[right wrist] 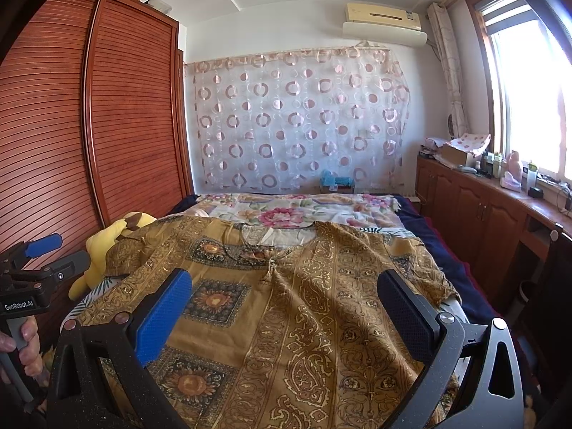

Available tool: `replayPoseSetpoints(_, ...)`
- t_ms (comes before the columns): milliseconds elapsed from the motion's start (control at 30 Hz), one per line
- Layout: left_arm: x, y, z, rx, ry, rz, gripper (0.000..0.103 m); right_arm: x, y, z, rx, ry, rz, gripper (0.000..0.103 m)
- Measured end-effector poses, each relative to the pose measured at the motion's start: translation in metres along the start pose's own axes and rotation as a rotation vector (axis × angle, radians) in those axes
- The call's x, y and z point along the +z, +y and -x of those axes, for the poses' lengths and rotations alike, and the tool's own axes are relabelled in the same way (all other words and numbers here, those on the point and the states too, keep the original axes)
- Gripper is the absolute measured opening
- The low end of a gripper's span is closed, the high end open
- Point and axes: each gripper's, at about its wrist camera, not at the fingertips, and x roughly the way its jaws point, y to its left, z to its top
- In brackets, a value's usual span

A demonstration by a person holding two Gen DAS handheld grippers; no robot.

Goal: Fold small clothes

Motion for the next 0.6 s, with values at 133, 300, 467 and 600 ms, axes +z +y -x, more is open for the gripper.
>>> replayPoseSetpoints(133, 0.0017, -0.0013, 0.0010, 0.001, -0.001, -0.001, 0.103, 0.0008, -0.0002, 0.0010, 0.002, -0.002, -0.001, 0.103)
replayPoseSetpoints(300, 0.0082, -0.0072, 0.0058, -0.002, -0.002, -0.005, 0.103, 0.0009, 0.0000, 0.0013, 0.002, -0.003, -0.001, 0.103)
replayPoseSetpoints(467, 0.0093, -0.0084, 0.0066, -0.002, -0.003, -0.005, 0.103, 0.0009, 0.0002, 0.0013, 0.003, -0.004, -0.001, 0.103)
replayPoseSetpoints(600, 0.0084, -0.0079, 0.0063, -0.001, -0.004, -0.006, 0.103, 0.0011, 0.0006, 0.0003, 0.001, -0.002, -0.002, 0.103)
